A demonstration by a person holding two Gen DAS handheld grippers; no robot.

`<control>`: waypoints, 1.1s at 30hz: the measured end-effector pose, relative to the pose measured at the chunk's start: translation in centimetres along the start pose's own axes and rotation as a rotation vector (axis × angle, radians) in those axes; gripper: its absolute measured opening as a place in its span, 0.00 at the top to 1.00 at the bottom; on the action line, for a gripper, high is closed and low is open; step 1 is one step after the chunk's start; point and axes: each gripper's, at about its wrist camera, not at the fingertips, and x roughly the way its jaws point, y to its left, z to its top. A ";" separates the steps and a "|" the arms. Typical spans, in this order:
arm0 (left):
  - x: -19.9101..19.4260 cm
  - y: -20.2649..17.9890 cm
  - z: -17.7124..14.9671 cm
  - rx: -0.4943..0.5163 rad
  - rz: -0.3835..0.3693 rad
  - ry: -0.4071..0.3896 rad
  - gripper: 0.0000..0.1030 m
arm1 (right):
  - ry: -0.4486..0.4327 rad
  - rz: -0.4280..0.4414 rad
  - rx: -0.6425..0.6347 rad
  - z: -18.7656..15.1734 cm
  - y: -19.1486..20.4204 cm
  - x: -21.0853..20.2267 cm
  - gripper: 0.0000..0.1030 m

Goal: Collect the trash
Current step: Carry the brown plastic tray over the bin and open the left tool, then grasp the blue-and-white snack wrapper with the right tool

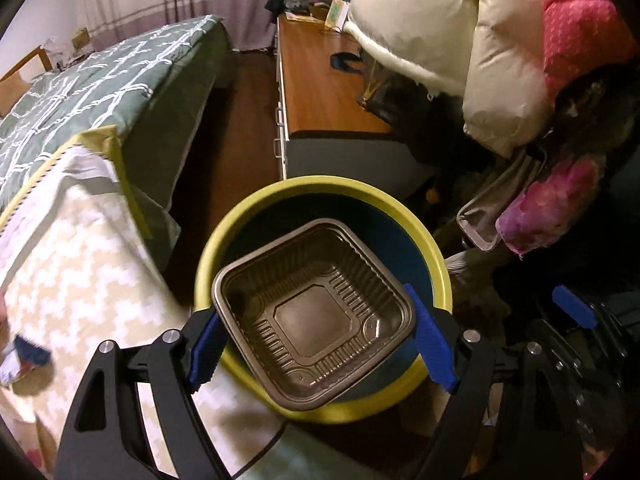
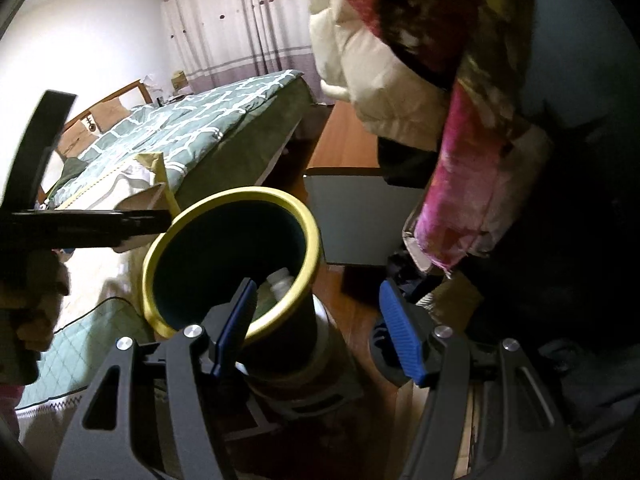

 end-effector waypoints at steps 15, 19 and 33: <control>-9.6 3.8 -5.8 -0.085 0.068 -0.160 0.05 | 0.006 0.058 -0.060 -0.1 4.5 -0.1 0.40; -15.2 7.9 -11.4 -0.165 0.149 -0.227 0.05 | 0.004 0.106 -0.109 0.1 7.8 -0.2 0.40; -25.2 23.8 -27.6 -0.491 0.459 -0.326 0.05 | 0.008 0.297 -0.319 0.9 23.5 -0.5 0.39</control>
